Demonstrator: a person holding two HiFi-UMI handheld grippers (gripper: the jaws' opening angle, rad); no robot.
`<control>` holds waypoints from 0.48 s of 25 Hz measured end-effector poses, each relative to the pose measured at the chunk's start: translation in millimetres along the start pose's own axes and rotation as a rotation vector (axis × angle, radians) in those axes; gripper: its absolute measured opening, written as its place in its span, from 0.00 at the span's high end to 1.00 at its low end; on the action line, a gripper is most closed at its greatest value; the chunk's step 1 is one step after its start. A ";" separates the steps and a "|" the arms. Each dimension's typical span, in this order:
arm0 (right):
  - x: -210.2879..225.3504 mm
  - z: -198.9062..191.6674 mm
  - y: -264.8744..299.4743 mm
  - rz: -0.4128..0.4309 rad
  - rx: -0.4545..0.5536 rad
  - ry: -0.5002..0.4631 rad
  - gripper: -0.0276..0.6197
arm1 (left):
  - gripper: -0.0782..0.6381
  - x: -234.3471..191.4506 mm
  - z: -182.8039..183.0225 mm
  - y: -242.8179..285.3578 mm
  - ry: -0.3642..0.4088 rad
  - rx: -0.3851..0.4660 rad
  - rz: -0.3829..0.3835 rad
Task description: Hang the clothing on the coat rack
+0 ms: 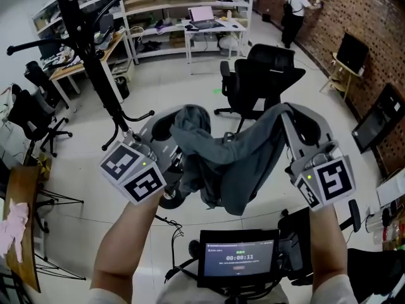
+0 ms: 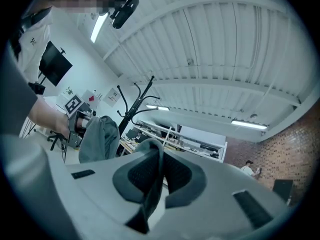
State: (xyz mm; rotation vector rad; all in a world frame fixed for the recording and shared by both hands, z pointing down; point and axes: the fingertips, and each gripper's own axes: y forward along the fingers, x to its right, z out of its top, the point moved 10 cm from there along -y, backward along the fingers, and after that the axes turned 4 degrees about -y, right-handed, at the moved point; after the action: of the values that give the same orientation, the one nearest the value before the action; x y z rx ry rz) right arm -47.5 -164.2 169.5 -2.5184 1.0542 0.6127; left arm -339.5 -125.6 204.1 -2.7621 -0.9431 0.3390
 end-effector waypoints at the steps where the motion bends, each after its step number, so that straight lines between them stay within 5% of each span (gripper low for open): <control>1: -4.6 2.0 9.4 0.009 0.011 0.000 0.91 | 0.86 -5.1 4.2 -6.3 0.009 0.002 0.009; 12: -50.4 35.0 80.6 0.048 0.087 -0.010 0.91 | 0.86 -46.7 44.5 -70.3 0.067 0.012 0.070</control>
State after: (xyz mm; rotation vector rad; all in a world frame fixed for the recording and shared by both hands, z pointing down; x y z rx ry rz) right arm -147.3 -172.2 154.0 -2.4196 1.1157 0.5794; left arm -428.3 -94.9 187.2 -2.7821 -0.8272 0.2606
